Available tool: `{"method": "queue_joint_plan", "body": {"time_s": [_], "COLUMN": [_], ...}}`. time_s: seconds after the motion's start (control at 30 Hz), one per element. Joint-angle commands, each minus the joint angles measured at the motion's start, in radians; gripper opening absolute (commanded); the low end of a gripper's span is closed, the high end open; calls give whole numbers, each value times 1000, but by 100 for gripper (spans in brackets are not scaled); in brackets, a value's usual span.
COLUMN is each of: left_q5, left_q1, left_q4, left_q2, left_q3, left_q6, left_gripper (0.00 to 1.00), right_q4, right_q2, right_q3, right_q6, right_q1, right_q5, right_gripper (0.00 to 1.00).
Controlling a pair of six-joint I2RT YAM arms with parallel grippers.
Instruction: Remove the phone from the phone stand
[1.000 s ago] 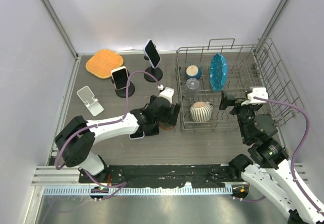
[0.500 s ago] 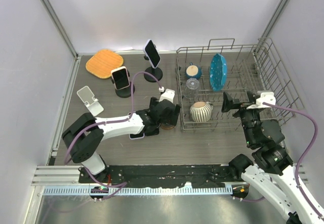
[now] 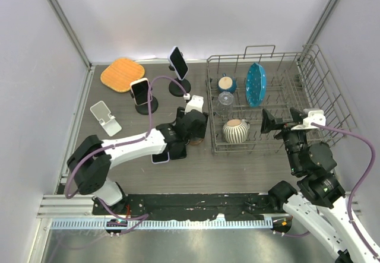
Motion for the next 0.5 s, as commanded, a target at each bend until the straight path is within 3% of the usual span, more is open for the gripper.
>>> {"method": "queue_joint_plan", "body": {"time_s": [0.0, 0.17, 0.37, 0.47], "left_q5": [-174, -341, -278, -160], "left_q1": [-2, 74, 347, 497], "left_q4": [-96, -370, -466, -455], "left_q2": [-152, -259, -426, -469], "left_q3": [90, 93, -23, -46], "left_q6": [9, -123, -185, -188], "left_gripper": [42, 41, 40, 40], "right_q4": [21, 18, 18, 16], "right_q2": [-6, -9, -9, -3], "right_q3": [35, 35, 33, 33], "right_q6": [12, 14, 15, 14], "right_q1": [1, 3, 3, 3], "right_q5": [-14, -14, -16, -18], "right_gripper": [98, 98, 98, 98]}}
